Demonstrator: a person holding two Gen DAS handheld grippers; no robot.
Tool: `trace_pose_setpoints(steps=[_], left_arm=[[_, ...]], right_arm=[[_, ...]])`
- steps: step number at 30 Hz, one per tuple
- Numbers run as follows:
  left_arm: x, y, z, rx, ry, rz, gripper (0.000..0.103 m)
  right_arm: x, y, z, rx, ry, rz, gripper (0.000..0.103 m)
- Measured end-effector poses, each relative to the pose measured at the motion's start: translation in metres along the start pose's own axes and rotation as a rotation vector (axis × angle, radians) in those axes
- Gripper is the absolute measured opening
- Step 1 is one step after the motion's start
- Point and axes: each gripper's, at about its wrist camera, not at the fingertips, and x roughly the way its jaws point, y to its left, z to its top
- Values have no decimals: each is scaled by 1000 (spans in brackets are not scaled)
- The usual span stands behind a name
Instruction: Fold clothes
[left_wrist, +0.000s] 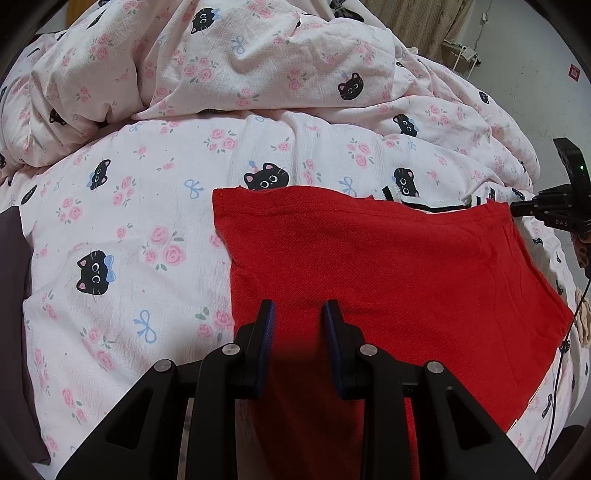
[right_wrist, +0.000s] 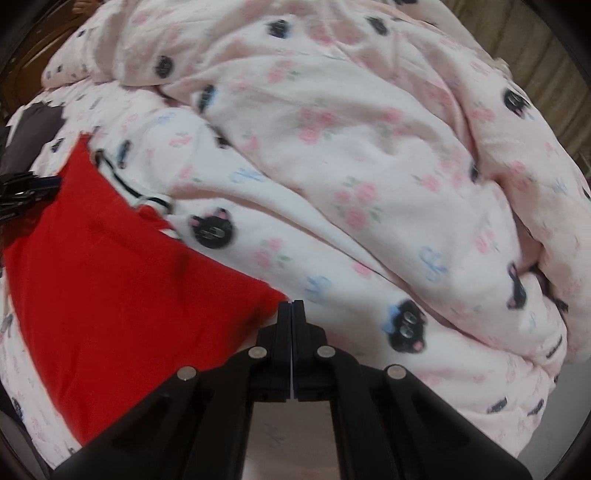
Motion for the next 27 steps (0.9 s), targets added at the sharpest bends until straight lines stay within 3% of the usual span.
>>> trace_pose_setpoints(steps=[10,11,13,14,16,21,27], left_arm=[[-3,2,0,-8,-12,2,24],[-2,2,1,-9,-13,2,24],[-2,3,1,-11,-14,2,24],[-2,4,1,-12,-14,2,24],[-2,4,1,-10,-15,4,24],[-6,6,2,-16,-25,3,24],[-31,20,2,-41,-53,6,24]], right_arm=[[-13,12,-2,23,-84,44,5],[-16,15,-2,24,-90,48,10],[-21,21,-5,31,-112,47,48],[-24,24,-6,34,-131,49,54],[-19,33,-9,26,-119,34,53],[5,34,-28,39,-16,-99,52],[-29,30,-47,179,-102,-86,52]])
